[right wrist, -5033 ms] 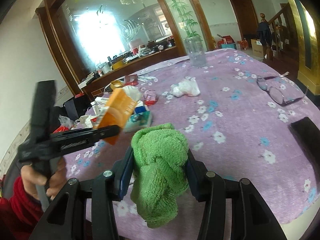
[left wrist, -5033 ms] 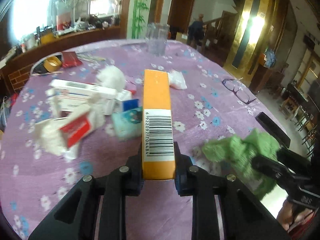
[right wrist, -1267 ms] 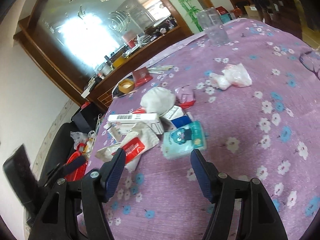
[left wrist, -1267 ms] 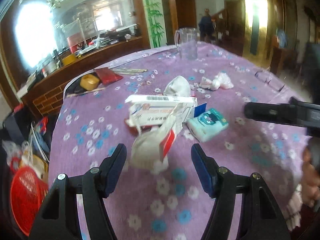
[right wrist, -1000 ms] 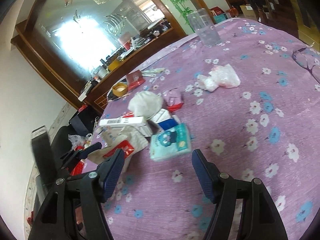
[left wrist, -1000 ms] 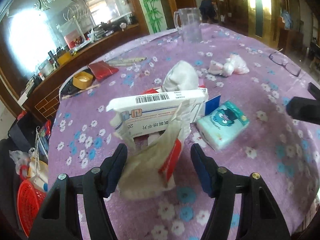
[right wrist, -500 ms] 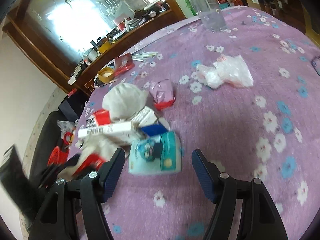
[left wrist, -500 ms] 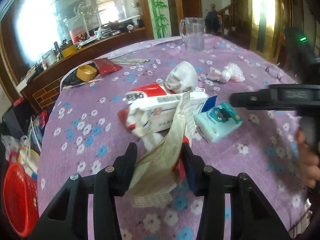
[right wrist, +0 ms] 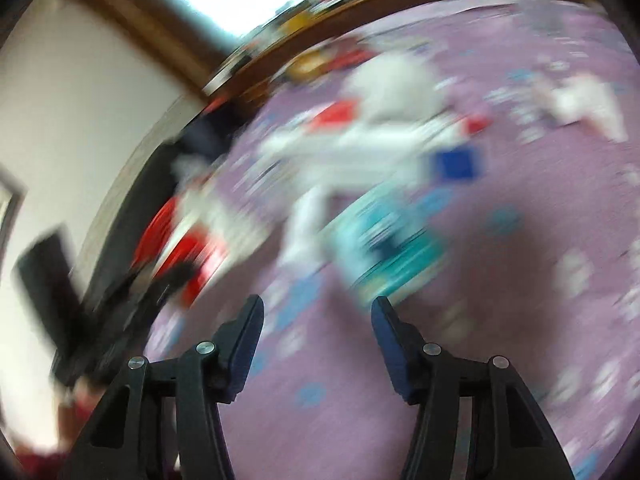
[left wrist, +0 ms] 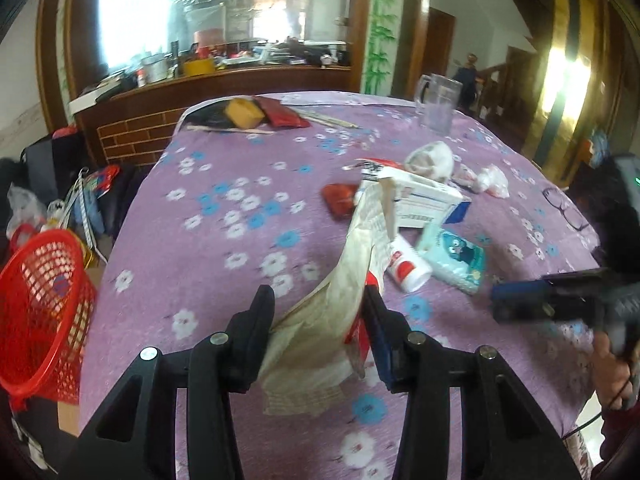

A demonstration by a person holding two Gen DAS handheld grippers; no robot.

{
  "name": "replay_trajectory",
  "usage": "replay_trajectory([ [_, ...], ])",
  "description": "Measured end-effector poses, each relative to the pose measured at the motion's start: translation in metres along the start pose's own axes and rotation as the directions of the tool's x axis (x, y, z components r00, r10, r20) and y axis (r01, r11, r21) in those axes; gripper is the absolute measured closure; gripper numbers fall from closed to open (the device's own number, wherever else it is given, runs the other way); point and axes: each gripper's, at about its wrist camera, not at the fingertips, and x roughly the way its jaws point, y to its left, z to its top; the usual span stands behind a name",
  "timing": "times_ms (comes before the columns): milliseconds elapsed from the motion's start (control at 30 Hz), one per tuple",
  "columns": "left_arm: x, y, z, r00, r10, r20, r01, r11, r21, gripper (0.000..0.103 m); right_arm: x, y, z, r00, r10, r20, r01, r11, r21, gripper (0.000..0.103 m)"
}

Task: Collect trash
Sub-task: 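Grasp the teal cartoon tissue pack with the right gripper while the left holds the bag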

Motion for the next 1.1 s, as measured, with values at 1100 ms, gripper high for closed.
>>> replay_trajectory([
  [1100,0.034,-0.009,-0.016,0.995,0.025,-0.096,-0.026,1.000,-0.004,0.059,0.049,0.014,0.026,0.893,-0.442,0.086,0.447,0.848,-0.286,0.041],
])
